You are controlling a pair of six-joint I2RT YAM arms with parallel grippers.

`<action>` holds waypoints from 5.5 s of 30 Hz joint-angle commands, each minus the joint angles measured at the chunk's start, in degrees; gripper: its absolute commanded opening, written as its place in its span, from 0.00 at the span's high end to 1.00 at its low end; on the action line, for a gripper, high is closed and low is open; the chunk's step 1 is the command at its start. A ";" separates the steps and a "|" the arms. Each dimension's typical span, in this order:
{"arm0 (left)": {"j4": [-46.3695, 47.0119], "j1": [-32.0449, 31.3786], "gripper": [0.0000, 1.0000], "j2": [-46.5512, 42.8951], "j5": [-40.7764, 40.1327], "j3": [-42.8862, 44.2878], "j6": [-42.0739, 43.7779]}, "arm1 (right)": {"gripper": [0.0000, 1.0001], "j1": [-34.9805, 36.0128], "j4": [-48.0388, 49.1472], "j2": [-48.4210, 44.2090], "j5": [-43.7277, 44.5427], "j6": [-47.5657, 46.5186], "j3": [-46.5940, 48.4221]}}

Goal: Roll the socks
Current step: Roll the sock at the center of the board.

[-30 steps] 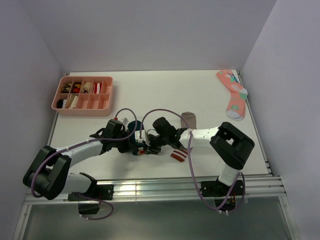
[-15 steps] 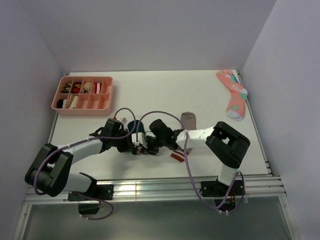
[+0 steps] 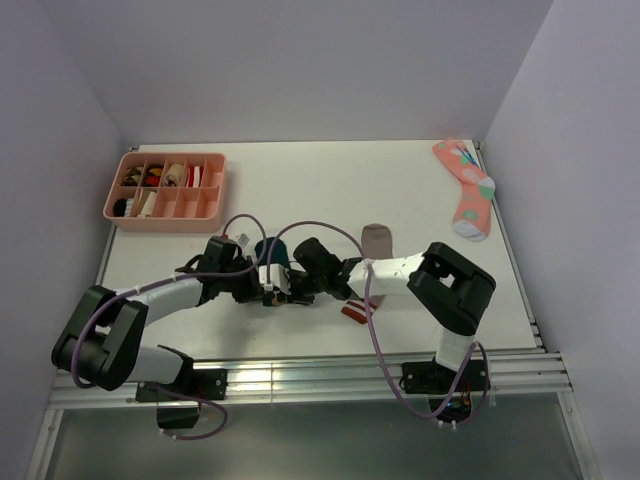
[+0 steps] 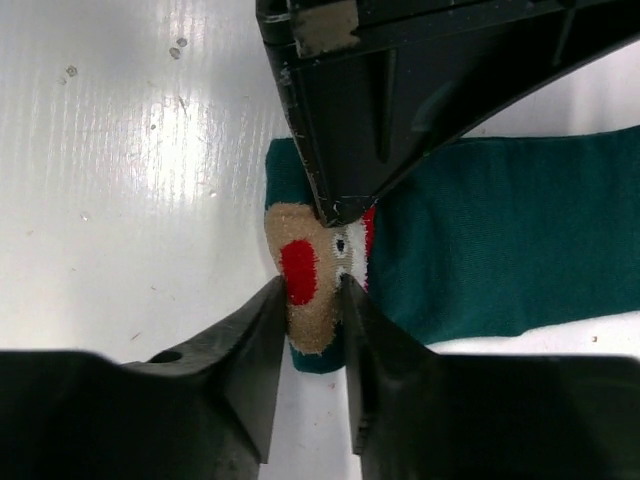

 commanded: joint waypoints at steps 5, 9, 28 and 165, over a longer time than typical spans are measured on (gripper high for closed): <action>8.93 0.37 0.93 -1.88 1.91 -4.77 -3.87 | 0.75 -0.38 -7.33 2.44 -4.07 2.96 4.66; 11.39 0.37 0.82 -5.56 0.69 -7.24 -5.89 | 0.77 -2.14 -10.94 3.05 -7.85 4.45 6.95; 17.18 0.28 0.62 -34.04 -12.42 -21.03 -7.39 | 0.78 -7.50 -41.52 17.98 -21.83 1.65 30.06; 39.79 -34.52 0.56 -11.64 -49.15 -33.79 -17.13 | 0.77 -13.74 -74.32 39.97 -23.59 -0.29 60.22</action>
